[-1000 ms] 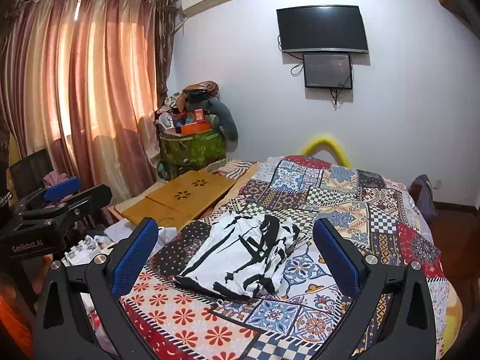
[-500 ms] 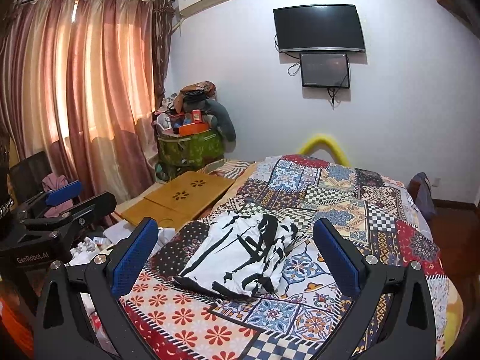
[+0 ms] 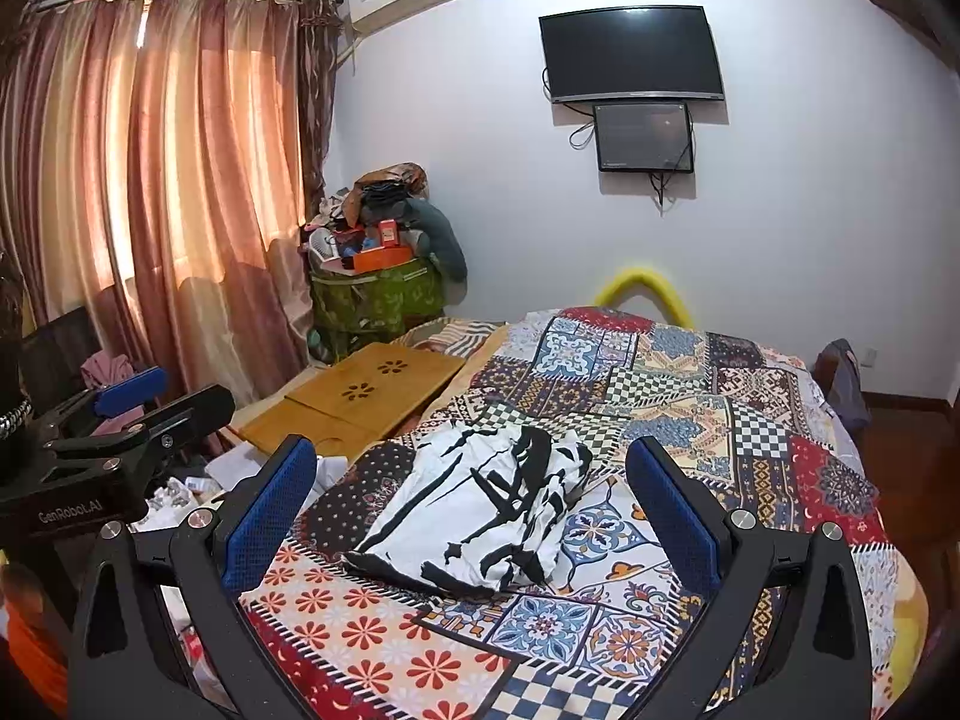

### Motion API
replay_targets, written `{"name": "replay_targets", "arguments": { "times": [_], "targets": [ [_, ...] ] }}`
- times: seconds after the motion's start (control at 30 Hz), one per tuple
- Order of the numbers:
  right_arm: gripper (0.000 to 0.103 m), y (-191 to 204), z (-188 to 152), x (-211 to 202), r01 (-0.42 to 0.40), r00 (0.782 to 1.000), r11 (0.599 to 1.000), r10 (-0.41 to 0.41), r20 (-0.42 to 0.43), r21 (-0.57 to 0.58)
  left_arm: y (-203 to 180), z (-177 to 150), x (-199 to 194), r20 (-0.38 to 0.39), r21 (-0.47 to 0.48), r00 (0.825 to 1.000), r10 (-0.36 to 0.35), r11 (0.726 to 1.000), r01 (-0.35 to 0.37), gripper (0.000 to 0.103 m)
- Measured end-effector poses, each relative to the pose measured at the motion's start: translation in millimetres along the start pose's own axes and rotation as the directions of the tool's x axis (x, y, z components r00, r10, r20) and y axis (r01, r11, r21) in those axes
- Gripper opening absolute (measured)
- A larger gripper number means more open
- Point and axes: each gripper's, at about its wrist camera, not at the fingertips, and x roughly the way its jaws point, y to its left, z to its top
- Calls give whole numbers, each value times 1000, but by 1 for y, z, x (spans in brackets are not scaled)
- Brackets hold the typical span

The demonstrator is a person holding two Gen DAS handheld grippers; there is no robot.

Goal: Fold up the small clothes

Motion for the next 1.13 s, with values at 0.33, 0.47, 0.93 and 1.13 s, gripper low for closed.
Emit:
{"name": "replay_targets", "arguments": {
  "times": [0.33,0.47,0.93,1.13],
  "targets": [
    [102,-2,1,-1,3,1000,1000,-3,0,5,-1,-1,1,-3,2,1000,-21,1000,21,103],
    [102,-3,1,-1,4,1000,1000,-4,3,8,-2,0,1,3,4,1000,-20,1000,20,103],
    [102,-3,1,-2,13,1000,1000,-13,2,14,-1,0,5,-20,0,999,-44,999,44,103],
    [102,-3,2,0,13,1000,1000,-13,-4,19,1,-1,6,-27,2,998,-48,999,48,103]
  ]
}}
